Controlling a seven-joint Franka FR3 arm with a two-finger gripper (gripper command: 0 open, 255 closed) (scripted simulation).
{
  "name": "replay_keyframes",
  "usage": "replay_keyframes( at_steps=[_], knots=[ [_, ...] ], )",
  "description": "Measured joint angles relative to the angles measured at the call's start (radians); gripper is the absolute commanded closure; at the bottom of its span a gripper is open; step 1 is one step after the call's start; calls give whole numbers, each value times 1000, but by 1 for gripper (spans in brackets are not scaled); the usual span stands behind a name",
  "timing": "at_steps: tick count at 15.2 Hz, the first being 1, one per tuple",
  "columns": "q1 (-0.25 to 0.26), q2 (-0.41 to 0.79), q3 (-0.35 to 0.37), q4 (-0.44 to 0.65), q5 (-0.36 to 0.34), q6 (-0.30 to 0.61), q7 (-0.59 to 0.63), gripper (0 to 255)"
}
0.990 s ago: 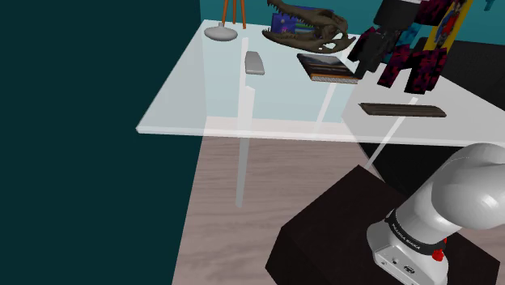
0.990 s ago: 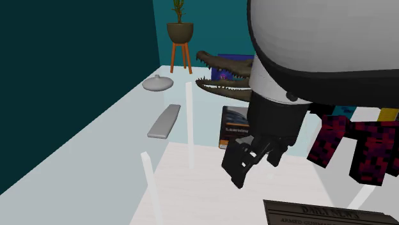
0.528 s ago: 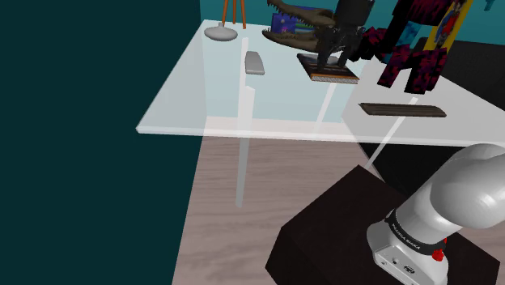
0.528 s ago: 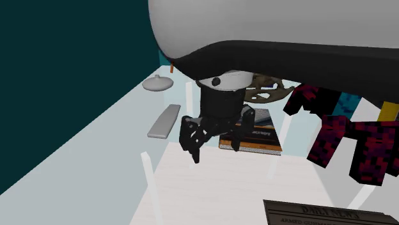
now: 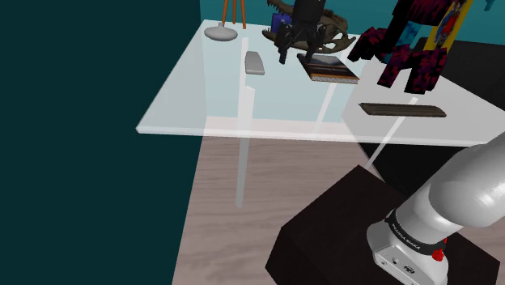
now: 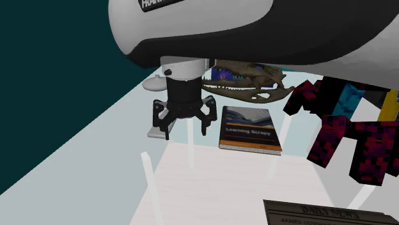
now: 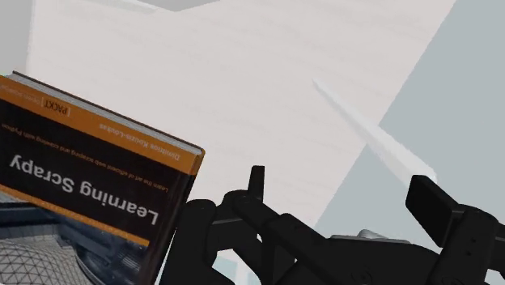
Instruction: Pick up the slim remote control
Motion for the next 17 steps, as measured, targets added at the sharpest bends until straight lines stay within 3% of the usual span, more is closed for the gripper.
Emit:
replay_keyframes(
  at_steps=[7,12,15,17],
  knots=[
    [2,296,21,314,-55,-34,200,0],
    [21,541,8,643,-96,-128,318,0],
    [46,726,-6,907,-118,-212,377,0],
    [46,743,-9,911,-119,-202,387,0]
  ],
)
